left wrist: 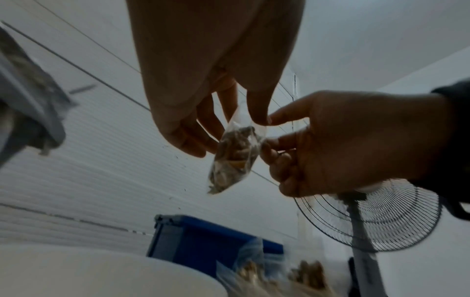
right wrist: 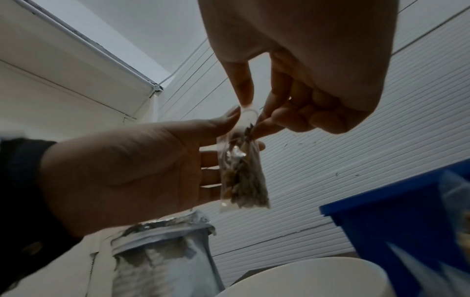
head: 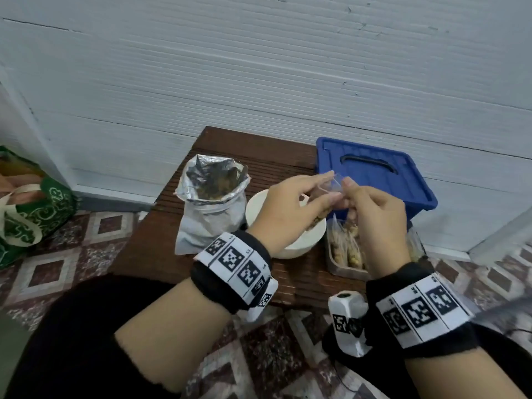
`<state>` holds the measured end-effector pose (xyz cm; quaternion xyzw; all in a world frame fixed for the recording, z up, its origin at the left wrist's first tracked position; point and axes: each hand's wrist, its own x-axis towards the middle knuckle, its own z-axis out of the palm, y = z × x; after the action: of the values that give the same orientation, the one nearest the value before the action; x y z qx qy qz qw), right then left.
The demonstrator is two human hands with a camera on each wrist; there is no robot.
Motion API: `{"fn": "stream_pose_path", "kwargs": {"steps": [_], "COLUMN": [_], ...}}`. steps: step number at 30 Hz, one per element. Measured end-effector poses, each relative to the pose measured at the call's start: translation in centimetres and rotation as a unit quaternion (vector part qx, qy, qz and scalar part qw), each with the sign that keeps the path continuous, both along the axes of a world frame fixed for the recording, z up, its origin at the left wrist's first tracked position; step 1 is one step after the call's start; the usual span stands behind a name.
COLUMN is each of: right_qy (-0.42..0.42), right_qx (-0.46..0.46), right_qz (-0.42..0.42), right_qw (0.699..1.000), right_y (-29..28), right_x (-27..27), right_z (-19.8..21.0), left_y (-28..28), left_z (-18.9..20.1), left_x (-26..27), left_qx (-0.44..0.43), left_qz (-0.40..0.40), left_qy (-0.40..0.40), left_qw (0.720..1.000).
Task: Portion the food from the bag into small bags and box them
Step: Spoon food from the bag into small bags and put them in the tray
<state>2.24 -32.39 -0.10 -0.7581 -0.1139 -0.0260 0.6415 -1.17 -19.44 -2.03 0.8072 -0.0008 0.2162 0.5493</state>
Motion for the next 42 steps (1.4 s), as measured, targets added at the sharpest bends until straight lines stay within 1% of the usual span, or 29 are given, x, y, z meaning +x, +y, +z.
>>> {"fn": "stream_pose_path", "kwargs": {"steps": [4,6,10,14,18,20,23,25,28,31,34,38,42], "right_qy": [0.005,0.002,0.027,0.049,0.082,0.069,0.025,-0.002,-0.030,-0.037,-0.036,-0.041,-0.017], "right_qx": [-0.031,-0.049,-0.039,-0.021,-0.052,-0.091,-0.161,-0.197,-0.216,-0.200,-0.200,-0.250,-0.346], "right_qz": [-0.021,-0.035,-0.004,0.015,0.035,0.045,0.053,0.040,0.015,-0.015,-0.060,-0.116,-0.126], "right_qw": [0.999,0.998,0.999,0.998,0.995,0.992,0.985,0.980,0.976,0.979,0.977,0.960,0.930], "right_y": [-1.6,-2.8,-3.4,-3.7,-3.8,-3.9,-3.9,-4.0,-4.3,-5.0,-6.0,-6.7,-6.6], "right_x": [0.2,0.6,0.9,1.1,0.9,0.8,0.8,1.1,1.4,2.0,2.8,3.7,4.3], "right_z": [-1.0,-1.2,-0.8,-0.5,-0.4,-0.2,0.1,-0.2,-0.4,0.0,0.1,-0.6,-2.9], "left_y": [-1.6,-2.5,-2.0,-1.3,-1.3,-1.5,-1.7,-1.9,-2.2,-2.5,-2.3,-2.1,-2.0], "left_z": [-1.6,-2.2,-3.1,-3.8,-4.3,-4.4,-4.4,-4.5,-4.5,-4.3,-4.3,-4.4,-4.7], "left_x": [0.1,0.4,0.6,1.0,1.2,1.2,1.4,1.4,1.4,1.3,1.4,1.7,1.8], "left_qx": [0.008,-0.004,-0.046,-0.049,-0.065,-0.073,-0.071,-0.076,-0.082,-0.074,-0.070,-0.067,-0.060], "left_qz": [-0.033,-0.058,-0.095,-0.122,-0.098,-0.079,-0.058,-0.044,-0.040,-0.041,-0.019,0.003,0.009], "left_qy": [0.003,0.016,0.073,0.101,0.092,0.087,0.078,0.075,0.080,0.093,0.099,0.108,0.119], "left_qw": [0.999,0.998,0.992,0.986,0.989,0.990,0.993,0.993,0.993,0.992,0.992,0.992,0.991]}}
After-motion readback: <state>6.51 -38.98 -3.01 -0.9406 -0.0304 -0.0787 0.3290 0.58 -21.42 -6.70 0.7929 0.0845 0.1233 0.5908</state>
